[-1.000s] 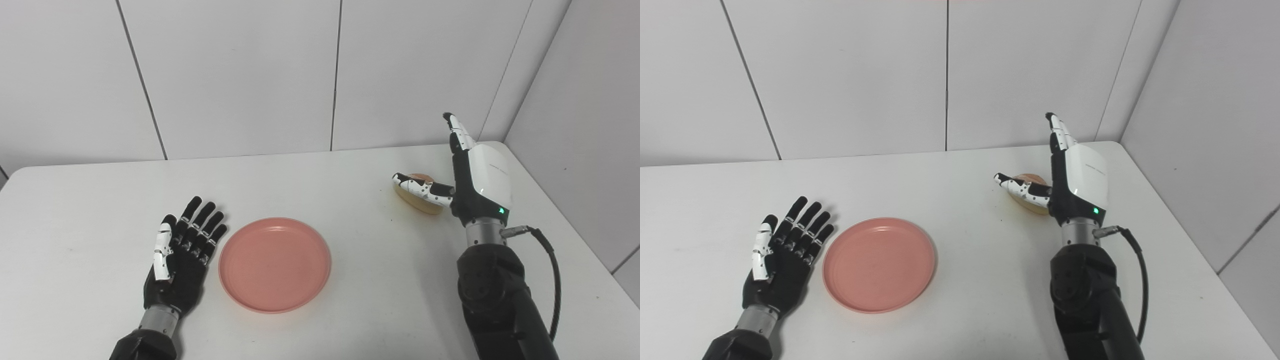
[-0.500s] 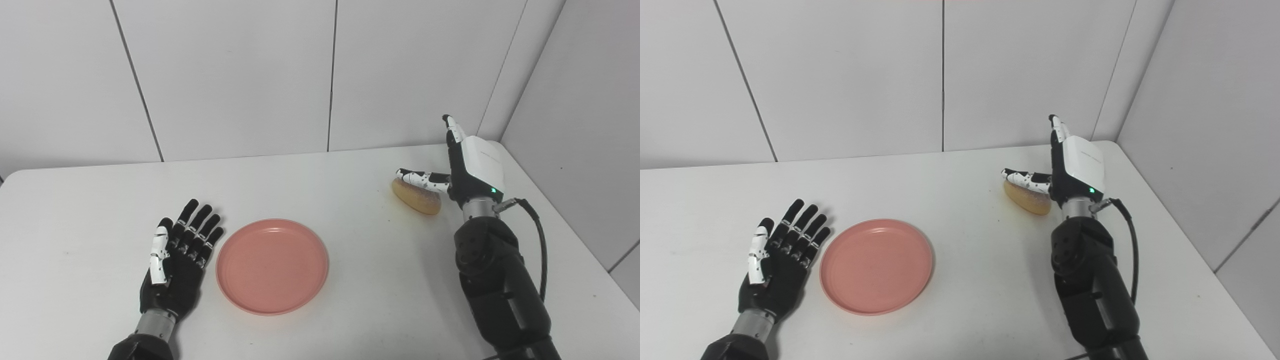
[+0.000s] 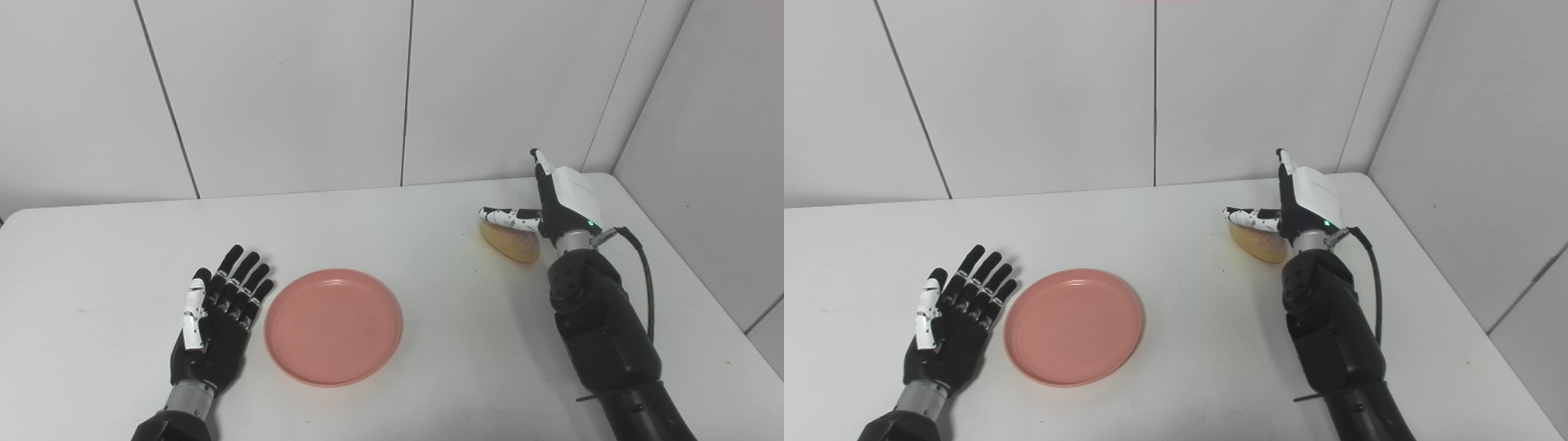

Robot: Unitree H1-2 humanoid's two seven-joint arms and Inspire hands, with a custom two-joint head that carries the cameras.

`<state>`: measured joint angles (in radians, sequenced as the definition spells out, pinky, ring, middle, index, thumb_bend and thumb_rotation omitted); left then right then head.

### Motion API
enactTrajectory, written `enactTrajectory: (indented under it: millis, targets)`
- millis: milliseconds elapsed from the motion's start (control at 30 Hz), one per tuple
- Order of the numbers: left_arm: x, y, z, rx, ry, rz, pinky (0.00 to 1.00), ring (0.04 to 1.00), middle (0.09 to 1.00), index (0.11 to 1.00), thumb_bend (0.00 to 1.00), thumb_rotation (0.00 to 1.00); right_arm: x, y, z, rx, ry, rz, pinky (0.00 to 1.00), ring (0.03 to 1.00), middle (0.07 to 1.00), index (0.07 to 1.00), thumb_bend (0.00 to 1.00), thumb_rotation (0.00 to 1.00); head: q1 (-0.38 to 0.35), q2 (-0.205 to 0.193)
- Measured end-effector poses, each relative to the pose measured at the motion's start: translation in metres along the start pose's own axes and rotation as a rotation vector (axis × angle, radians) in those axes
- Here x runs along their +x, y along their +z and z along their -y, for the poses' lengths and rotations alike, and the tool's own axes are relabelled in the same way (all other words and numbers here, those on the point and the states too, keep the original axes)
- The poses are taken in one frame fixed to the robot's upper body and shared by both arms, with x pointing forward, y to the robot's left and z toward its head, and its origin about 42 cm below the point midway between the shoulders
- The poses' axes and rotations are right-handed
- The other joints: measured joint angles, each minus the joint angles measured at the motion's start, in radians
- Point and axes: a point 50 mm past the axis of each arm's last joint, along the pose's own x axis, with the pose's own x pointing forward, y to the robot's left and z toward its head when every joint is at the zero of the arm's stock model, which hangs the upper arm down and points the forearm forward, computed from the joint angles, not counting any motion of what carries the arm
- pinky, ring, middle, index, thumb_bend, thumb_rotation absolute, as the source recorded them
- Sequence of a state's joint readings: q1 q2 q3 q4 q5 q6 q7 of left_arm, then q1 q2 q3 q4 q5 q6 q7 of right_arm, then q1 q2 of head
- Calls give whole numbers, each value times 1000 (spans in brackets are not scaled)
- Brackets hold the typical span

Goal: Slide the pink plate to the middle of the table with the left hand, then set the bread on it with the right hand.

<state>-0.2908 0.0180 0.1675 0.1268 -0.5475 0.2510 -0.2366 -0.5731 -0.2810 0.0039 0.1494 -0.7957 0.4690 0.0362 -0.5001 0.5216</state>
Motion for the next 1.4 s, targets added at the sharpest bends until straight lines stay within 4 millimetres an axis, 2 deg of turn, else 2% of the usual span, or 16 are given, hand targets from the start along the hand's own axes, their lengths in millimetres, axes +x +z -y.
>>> enactTrajectory:
  millis: [233, 467, 800, 1133, 1333, 1400]
  targets:
    - [-1, 0, 0, 4, -3, -1, 925, 899, 896, 884, 325, 1000, 5, -4, -10, -3, 72, -28, 731, 870, 940, 957, 969, 520, 18, 3]
    - [-1, 0, 0, 3, -1, -2, 927, 899, 895, 883, 329, 1000, 6, 1, -18, 7, 103, -32, 737, 871, 939, 949, 964, 517, 18, 8]
    - [-1, 0, -1, -7, -1, 1, 929, 900, 898, 889, 328, 1000, 11, -8, -30, -6, 150, -77, 728, 870, 944, 947, 966, 510, 15, 14]
    - [-2, 1, 0, -15, -3, 0, 911, 891, 889, 878, 331, 1000, 21, -17, -30, 3, 153, -111, 729, 876, 951, 953, 971, 485, 20, 18]
    - [-2, 0, 0, -15, -3, -1, 918, 895, 896, 890, 335, 1000, 24, -24, -30, 17, 157, -130, 669, 830, 922, 943, 978, 469, 21, 18]
    - [-2, 0, 0, -15, -3, -2, 923, 899, 898, 892, 336, 1000, 24, -24, -31, 25, 157, -131, 590, 749, 859, 942, 973, 458, 23, 20]
